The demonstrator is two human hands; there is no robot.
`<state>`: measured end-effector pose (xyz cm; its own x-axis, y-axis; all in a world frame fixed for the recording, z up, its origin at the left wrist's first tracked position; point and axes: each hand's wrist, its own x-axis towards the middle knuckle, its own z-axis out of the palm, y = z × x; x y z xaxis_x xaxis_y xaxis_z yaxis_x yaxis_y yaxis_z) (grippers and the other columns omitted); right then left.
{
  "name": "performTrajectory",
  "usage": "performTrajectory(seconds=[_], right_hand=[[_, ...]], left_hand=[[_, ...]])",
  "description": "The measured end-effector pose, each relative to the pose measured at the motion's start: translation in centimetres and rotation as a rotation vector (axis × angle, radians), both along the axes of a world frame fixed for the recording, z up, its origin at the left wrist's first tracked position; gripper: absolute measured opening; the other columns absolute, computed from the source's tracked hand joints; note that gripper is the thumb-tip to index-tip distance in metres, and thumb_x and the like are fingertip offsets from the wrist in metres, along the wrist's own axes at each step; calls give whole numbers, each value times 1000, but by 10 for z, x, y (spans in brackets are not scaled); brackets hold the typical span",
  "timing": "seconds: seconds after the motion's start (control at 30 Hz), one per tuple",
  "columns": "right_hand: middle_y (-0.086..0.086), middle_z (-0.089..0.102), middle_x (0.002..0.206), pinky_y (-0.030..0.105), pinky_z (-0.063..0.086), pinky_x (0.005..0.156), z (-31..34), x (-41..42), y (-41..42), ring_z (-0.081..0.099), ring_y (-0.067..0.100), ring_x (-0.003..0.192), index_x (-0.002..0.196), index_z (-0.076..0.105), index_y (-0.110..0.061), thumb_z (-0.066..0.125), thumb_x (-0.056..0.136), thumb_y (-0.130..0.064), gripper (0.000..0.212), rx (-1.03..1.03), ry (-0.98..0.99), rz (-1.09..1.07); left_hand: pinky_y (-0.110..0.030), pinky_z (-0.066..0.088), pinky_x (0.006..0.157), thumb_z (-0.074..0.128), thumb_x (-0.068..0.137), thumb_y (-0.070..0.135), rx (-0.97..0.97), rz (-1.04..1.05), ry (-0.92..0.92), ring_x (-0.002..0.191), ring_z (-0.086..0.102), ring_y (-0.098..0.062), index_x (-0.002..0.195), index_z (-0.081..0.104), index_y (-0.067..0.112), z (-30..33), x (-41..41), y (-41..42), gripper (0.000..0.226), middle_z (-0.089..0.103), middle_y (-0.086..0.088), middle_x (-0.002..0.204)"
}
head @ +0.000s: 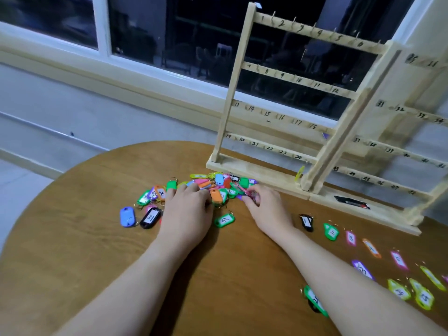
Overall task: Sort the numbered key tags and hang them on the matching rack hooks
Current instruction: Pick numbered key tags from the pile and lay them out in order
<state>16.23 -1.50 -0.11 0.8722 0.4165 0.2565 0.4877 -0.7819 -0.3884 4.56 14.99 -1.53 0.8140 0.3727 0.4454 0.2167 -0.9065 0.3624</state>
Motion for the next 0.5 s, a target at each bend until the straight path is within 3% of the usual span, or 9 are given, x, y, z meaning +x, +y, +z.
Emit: performTrajectory(seconds=[0.17, 0.33, 0.5], right_hand=[[-17, 46, 72, 24, 31, 54, -8, 2, -3, 46, 1, 70, 106, 70, -26, 57, 102, -33, 15, 89, -72, 24], [-14, 47, 71, 24, 31, 53, -9, -2, -4, 48, 3, 69, 83, 63, -26, 53, 103, -30, 23, 123, -122, 57], [-14, 48, 76, 19, 29, 53, -8, -7, -5, 48, 0, 68, 84, 61, -23, 52, 103, -24, 21, 153, -159, 63]], left_hand=[[-39, 35, 82, 61, 92, 31, 1, -3, -73, 91, 55, -25, 85, 71, 23, 0, 2, -2, 14, 62, 3, 87], [-40, 41, 77, 68, 89, 24, -116, -58, -214, 82, 53, -25, 83, 68, 18, 4, 1, -5, 8, 55, 0, 87], [-31, 39, 69, 63, 95, 23, -269, -122, -311, 78, 55, -17, 89, 65, 19, 10, -1, -7, 8, 57, 8, 82]])
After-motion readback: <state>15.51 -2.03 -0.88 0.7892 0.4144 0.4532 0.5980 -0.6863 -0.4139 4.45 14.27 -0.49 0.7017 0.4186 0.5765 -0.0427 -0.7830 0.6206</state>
